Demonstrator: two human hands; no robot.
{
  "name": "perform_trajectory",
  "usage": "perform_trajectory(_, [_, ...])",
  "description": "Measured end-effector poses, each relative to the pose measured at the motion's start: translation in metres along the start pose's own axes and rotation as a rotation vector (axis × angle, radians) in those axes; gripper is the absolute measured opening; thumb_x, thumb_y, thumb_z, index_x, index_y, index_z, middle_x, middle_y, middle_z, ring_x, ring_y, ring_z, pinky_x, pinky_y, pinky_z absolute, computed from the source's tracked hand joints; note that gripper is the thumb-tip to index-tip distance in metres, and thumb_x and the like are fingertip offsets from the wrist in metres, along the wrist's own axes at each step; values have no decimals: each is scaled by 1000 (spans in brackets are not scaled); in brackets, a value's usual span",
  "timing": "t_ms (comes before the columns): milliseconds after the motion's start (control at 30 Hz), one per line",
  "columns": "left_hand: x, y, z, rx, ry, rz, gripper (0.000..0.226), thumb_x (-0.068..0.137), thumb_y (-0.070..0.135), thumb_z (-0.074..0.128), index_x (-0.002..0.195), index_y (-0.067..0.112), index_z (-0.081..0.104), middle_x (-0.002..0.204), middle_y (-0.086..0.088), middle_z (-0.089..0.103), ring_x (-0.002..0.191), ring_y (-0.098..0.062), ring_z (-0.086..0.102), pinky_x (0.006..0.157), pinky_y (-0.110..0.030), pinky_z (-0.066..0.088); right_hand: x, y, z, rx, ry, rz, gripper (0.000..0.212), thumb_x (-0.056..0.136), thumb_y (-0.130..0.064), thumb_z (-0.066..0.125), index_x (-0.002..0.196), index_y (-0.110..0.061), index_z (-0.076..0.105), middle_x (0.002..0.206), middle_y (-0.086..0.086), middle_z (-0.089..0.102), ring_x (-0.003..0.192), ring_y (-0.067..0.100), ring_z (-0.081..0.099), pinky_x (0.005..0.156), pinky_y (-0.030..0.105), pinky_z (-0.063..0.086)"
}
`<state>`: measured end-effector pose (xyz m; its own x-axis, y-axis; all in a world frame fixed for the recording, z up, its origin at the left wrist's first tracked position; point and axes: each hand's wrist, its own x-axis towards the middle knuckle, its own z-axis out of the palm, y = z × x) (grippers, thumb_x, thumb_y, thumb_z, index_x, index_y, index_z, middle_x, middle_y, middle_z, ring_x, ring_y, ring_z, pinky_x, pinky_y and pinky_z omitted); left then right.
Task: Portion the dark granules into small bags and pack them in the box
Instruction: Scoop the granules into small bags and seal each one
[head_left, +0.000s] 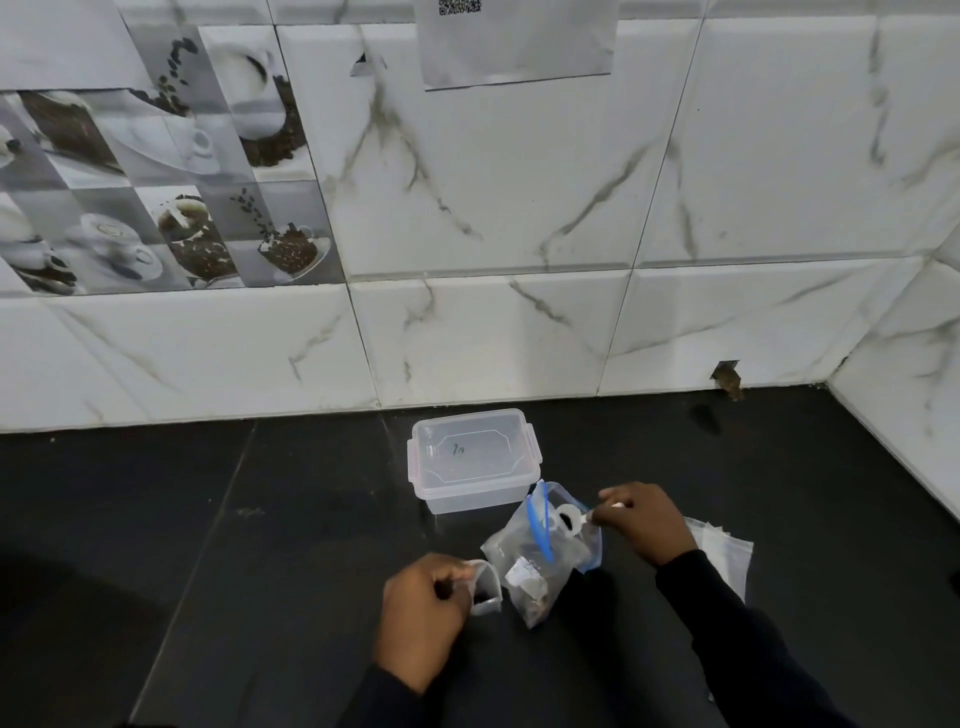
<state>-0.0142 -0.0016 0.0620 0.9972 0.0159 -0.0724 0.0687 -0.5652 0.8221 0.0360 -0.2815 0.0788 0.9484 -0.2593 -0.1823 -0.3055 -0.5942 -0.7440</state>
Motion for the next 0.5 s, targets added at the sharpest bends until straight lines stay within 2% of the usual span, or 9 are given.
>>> perform_trajectory(67, [9,17,-7,44,-9,21,20,76,6,74,80,25,80,82,18,74,80,6,67,70,0,44,-5,-11,-11,125,42,-23,7,72,-6,77,67,-2,77,97,7,73,84,-2,62,72,17,44])
perform_trajectory(133, [17,36,-11,84,-69,27,18,79,8,72,85,22,80,87,15,74,83,2,67,70,-1,45,-14,-28,-20,261,34,-70,5,73,-4,77,69,-7,79,100,3,73,91,5,65,80,23,46])
perform_trajectory(200, [24,54,-12,103,-129,22,18,80,7,71,87,21,80,90,11,74,86,-2,67,78,-12,53,-25,-45,-25,370,18,-114,7,72,-3,77,68,-9,79,101,2,73,95,9,67,83,28,48])
perform_trajectory(267, [28,68,-11,92,-164,-3,19,80,4,69,85,18,80,90,8,75,86,-5,68,82,-21,57,-40,-61,-26,413,6,-165,8,72,-3,79,66,-9,78,104,0,72,96,7,67,81,27,50])
perform_trajectory(367, [31,81,-8,44,-172,-42,21,76,3,67,81,18,81,85,8,76,84,-7,70,81,-26,59,-64,-71,-14,269,95,-318,14,72,-10,82,62,-17,75,110,-12,67,98,3,62,82,19,47])
perform_trajectory(433, [30,84,-7,22,-177,-56,23,73,1,66,78,19,81,75,11,74,77,-6,69,74,-23,57,-77,-67,1,88,225,-496,17,73,-13,81,63,-20,69,117,-13,60,114,2,51,91,9,37])
perform_trajectory(467, [29,85,-7,13,-183,-69,23,72,1,66,76,18,81,69,12,72,72,-6,68,69,-20,55,-82,-63,10,11,290,-600,16,74,-13,80,66,-19,68,121,-11,58,121,5,45,96,10,34])
perform_trajectory(500, [29,86,-7,3,-189,-82,24,72,0,66,76,18,81,66,12,71,69,-7,67,65,-19,53,-86,-58,18,-61,338,-693,12,76,-13,78,70,-16,68,123,-7,58,125,11,42,100,16,34])
